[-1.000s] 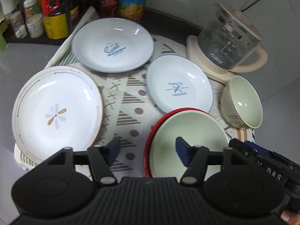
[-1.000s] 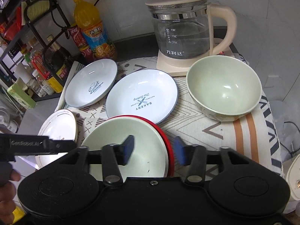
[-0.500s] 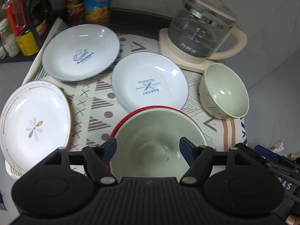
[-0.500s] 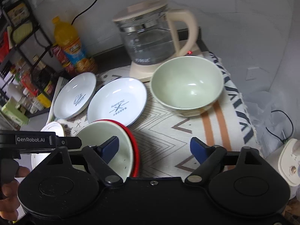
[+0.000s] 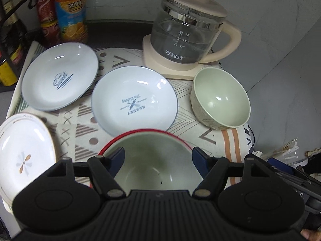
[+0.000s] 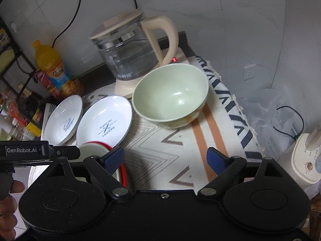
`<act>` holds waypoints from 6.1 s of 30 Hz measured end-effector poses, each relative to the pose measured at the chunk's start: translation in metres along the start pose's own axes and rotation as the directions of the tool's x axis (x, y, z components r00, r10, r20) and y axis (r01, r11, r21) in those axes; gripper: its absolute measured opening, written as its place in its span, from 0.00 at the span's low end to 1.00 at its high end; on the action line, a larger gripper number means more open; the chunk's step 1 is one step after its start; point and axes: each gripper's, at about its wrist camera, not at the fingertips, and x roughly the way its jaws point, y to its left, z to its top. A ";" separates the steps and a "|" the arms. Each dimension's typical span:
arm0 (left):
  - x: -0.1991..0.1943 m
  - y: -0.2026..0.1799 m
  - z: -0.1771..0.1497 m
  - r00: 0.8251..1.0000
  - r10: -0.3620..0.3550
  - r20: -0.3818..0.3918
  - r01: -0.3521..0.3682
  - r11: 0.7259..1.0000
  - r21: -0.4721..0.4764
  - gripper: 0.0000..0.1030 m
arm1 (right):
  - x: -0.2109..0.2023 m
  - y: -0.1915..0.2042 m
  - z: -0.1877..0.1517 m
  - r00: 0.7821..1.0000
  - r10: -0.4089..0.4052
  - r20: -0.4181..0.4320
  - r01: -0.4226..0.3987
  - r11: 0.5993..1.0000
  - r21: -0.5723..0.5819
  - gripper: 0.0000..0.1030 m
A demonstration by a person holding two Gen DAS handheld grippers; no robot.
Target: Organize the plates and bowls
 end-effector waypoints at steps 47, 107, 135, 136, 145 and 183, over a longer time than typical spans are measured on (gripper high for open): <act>0.131 -0.061 0.093 0.985 -0.143 -0.098 0.148 0.988 0.045 0.25 | 0.095 -0.056 0.056 0.996 -0.010 -0.093 0.036 0.957 0.286 0.33; -0.035 -0.003 0.003 0.991 -0.110 0.080 0.118 0.988 -0.102 0.09 | -0.026 0.010 0.001 0.989 0.133 0.057 -0.138 0.986 0.094 0.23; -0.031 0.073 -0.068 0.989 -0.134 -0.054 0.124 0.979 -0.160 0.13 | -0.022 0.071 -0.063 0.998 0.057 -0.024 -0.055 0.996 0.077 0.22; -0.030 0.074 -0.068 0.990 -0.131 -0.057 0.120 0.979 -0.165 0.13 | -0.020 0.071 -0.063 0.998 0.057 -0.025 -0.055 0.996 0.074 0.22; -0.014 0.072 -0.070 0.990 -0.107 -0.095 0.090 0.981 -0.174 0.13 | -0.003 0.072 -0.058 0.999 0.042 -0.033 -0.041 0.998 0.038 0.18; -0.029 0.097 -0.060 0.992 0.080 -0.100 -0.113 0.916 -0.386 0.25 | 0.025 0.040 -0.019 0.975 0.208 -0.082 -0.214 0.974 -0.068 0.16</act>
